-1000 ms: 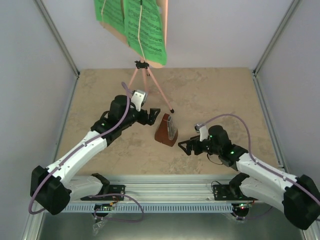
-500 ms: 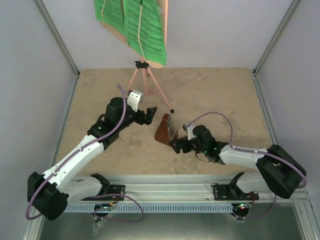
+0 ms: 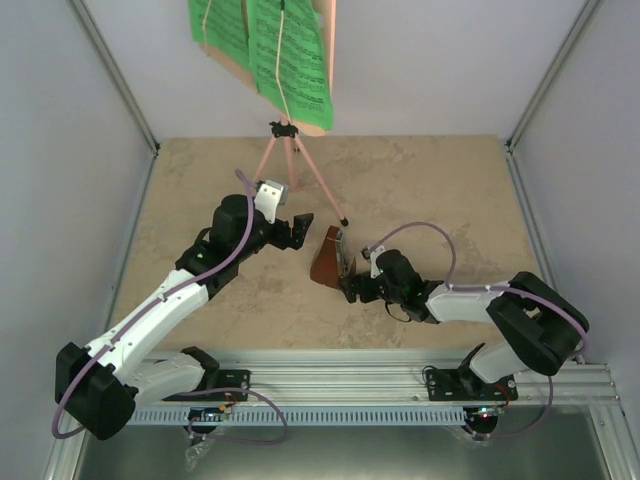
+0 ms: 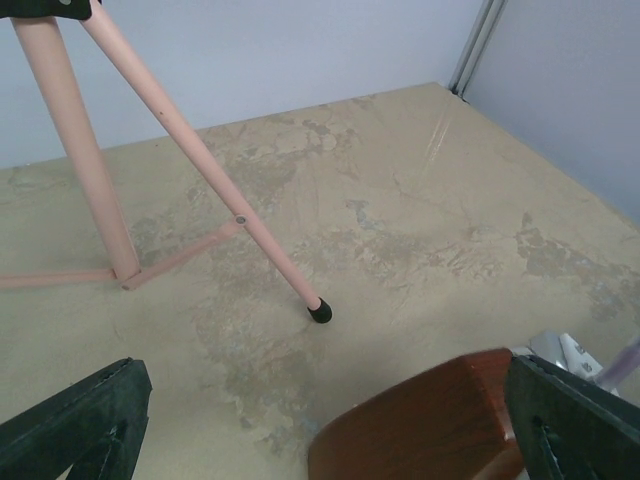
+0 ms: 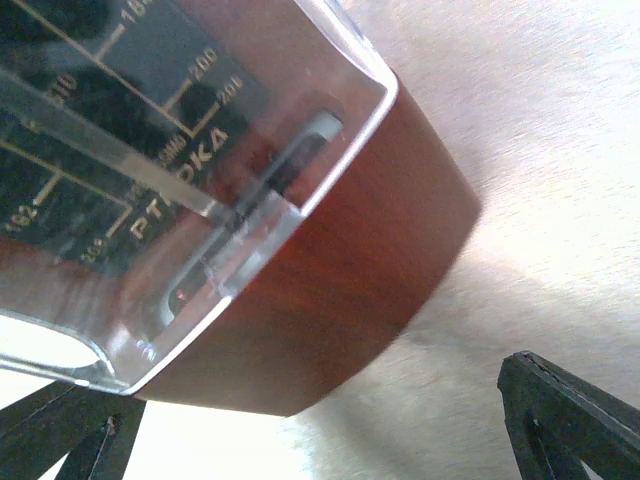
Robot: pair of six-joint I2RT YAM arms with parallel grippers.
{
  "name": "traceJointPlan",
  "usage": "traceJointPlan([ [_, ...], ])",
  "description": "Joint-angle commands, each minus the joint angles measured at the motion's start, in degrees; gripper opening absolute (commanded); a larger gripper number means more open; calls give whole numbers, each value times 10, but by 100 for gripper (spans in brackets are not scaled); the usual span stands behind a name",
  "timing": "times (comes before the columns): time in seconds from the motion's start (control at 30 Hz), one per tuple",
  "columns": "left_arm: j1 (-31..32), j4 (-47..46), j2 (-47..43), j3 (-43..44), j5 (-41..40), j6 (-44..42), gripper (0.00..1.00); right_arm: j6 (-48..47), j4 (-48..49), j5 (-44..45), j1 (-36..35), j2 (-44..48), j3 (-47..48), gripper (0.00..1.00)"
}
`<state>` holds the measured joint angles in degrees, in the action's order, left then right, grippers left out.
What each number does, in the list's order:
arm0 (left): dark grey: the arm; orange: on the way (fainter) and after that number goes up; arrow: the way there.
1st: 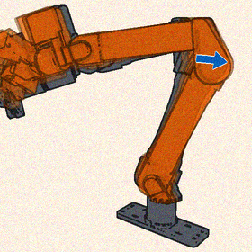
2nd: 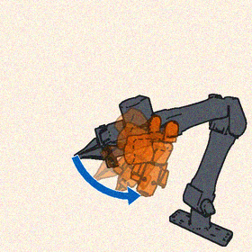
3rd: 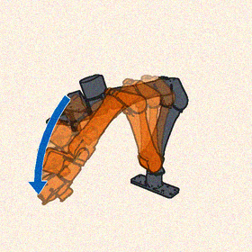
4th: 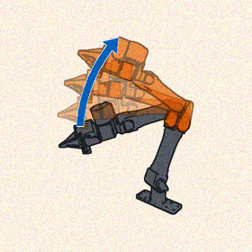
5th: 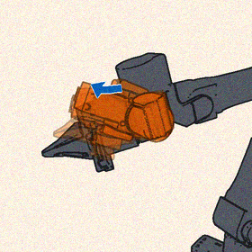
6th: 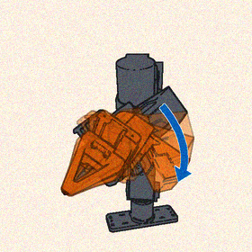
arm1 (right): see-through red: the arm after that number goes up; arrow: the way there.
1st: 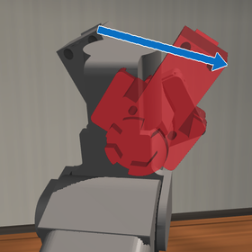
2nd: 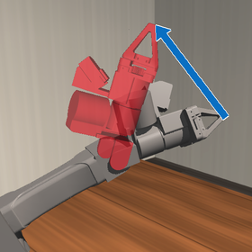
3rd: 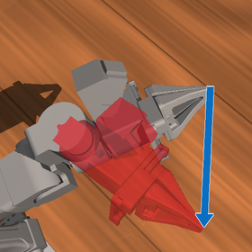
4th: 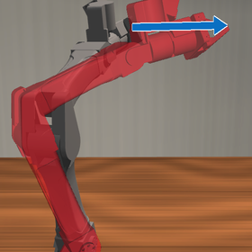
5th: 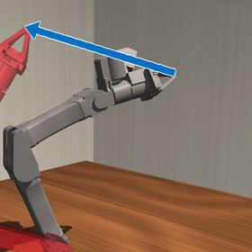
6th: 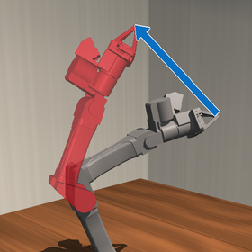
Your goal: Pack up the instrument practice props
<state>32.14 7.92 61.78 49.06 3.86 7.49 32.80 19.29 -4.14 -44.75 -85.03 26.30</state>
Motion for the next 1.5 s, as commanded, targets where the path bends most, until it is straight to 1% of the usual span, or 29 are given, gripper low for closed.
traceJointPlan([
  [0.0,-1,-9,-2,-7,-7,-5,99,-1,3,53,34,-1,-4,98],
  [0.17,0,-8,-7,-7,-13,-7,99,-13,-17,43,88,30,-17,98],
  [0.23,0,-8,-9,-8,-13,-8,99,-35,-14,18,98,54,-27,98],
  [0.43,-1,-8,-9,-8,-12,-8,99,-130,40,-81,89,134,-70,98],
  [0.5,1,-9,-8,-7,-8,-8,99,-149,51,-79,73,148,-79,98],
  [0.57,0,-12,-7,-8,3,-8,99,-156,62,-54,55,148,-85,98],
  [0.6,0,-16,-6,-9,15,-10,99,-157,70,-37,47,144,-88,98],
  [0.7,0,-49,26,-7,122,7,99,-149,103,4,34,131,-97,98],
  [0.77,3,-39,77,33,172,31,99,-151,115,19,30,125,-97,98],
  [0.8,10,-26,103,59,177,35,99,-153,118,27,27,124,-97,98],
  [0.9,46,6,160,121,142,19,99,-153,122,52,22,127,-102,98],
  [1.0,53,20,213,161,139,33,99,-149,125,64,21,132,-111,98],
  [1.1,57,39,260,184,122,40,99,-144,133,61,17,134,-121,98],
  [1.27,68,62,279,188,82,26,99,-137,163,62,14,130,-144,98],
  [1.4,71,62,288,176,77,25,99,-144,183,63,12,113,-147,98],
  [1.47,73,71,296,180,72,23,97,-147,194,65,9,106,-148,98],
])
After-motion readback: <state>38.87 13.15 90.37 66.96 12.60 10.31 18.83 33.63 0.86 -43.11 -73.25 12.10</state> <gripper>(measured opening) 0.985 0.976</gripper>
